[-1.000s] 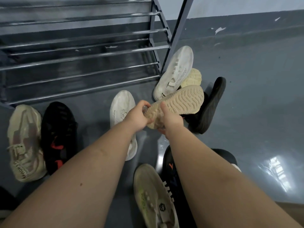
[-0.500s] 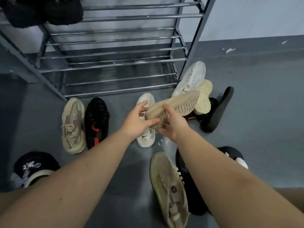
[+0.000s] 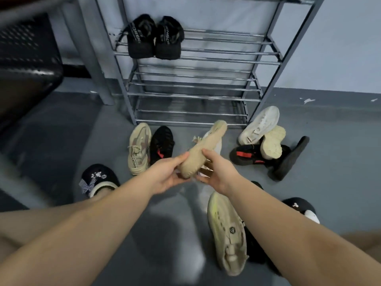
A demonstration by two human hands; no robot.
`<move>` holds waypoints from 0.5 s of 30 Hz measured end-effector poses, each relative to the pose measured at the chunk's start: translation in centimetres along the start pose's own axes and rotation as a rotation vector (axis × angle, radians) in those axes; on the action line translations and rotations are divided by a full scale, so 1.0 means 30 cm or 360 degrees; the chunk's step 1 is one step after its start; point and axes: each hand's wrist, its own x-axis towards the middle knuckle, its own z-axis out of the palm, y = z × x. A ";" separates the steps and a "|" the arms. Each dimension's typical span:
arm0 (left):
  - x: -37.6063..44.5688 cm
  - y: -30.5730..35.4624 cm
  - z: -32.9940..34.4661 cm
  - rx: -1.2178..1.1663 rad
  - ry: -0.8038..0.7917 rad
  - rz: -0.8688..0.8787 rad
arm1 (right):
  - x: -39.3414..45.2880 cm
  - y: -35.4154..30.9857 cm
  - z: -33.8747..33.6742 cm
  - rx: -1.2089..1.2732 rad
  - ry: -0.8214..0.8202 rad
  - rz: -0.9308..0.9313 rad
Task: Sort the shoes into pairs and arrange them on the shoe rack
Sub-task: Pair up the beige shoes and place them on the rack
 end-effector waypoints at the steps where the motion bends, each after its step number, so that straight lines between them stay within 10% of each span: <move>1: -0.020 -0.017 -0.007 0.0028 0.0024 0.0057 | -0.019 0.012 0.010 0.0013 -0.0014 0.0011; 15: -0.155 -0.230 -0.049 0.0011 0.0171 0.0220 | -0.128 0.183 -0.017 -0.0093 -0.0277 0.0109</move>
